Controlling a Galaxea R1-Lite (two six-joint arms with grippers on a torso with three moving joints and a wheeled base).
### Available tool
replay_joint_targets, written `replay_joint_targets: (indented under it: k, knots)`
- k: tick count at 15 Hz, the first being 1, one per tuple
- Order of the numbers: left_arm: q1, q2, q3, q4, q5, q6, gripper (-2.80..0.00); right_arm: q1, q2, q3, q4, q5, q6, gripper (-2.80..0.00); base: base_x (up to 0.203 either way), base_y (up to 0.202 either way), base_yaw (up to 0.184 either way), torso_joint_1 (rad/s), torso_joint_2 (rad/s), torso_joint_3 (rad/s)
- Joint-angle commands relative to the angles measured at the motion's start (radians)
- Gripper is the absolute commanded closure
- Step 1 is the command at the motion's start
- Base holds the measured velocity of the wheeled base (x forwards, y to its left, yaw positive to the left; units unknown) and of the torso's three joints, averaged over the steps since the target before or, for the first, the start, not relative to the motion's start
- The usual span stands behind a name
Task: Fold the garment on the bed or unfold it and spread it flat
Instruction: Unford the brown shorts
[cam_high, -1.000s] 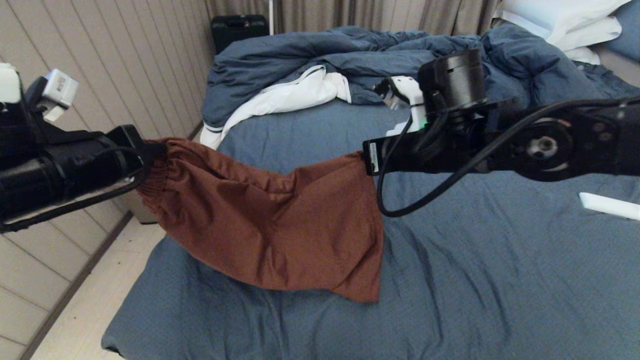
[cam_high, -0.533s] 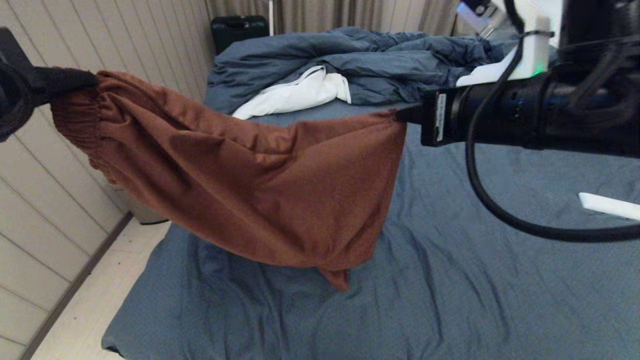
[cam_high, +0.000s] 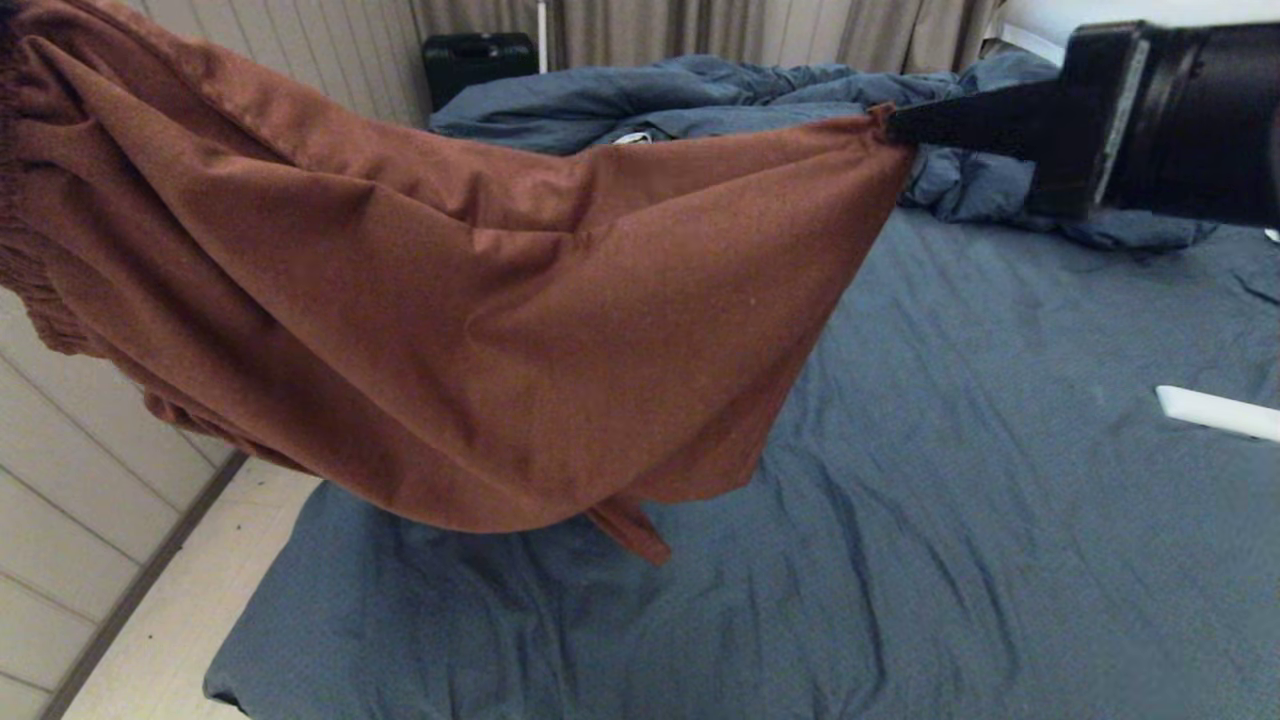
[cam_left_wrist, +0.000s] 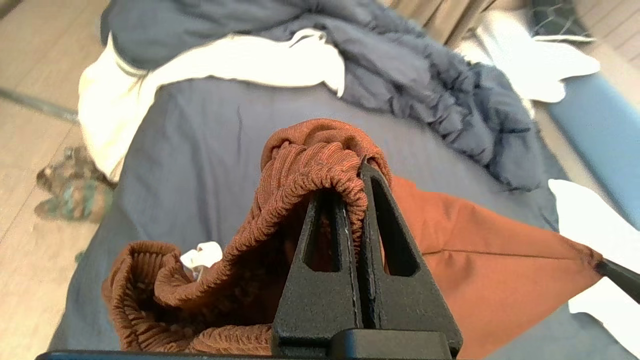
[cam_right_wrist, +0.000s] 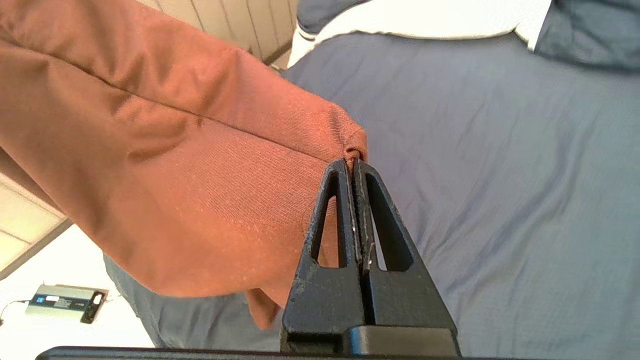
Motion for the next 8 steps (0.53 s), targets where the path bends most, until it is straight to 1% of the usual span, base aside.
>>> replay_joint_targets:
  k: [1,4,6,8]
  knots:
    - [-0.002,-0.033,-0.044,0.02,0.0,-0.001,0.0,0.022,-0.038,-0.002,0.006,-0.001,-0.003,0.0,0.0,0.0,0.0,0.0,0.0,0.0]
    - [-0.002,-0.048,-0.103,0.059,0.0,0.002,0.0,0.044,-0.059,-0.001,0.007,-0.003,-0.005,0.0,0.0,0.0,0.0,0.0,0.0,0.0]
    - [-0.002,-0.047,-0.149,0.082,0.003,0.005,0.0,0.044,-0.064,0.002,0.014,-0.002,-0.003,0.0,0.0,0.0,0.0,0.0,0.0,0.0]
    - [-0.002,-0.03,-0.204,0.092,0.003,0.022,0.0,0.043,-0.054,0.009,0.02,0.0,-0.002,0.0,0.0,0.0,0.0,0.0,0.0,0.0]
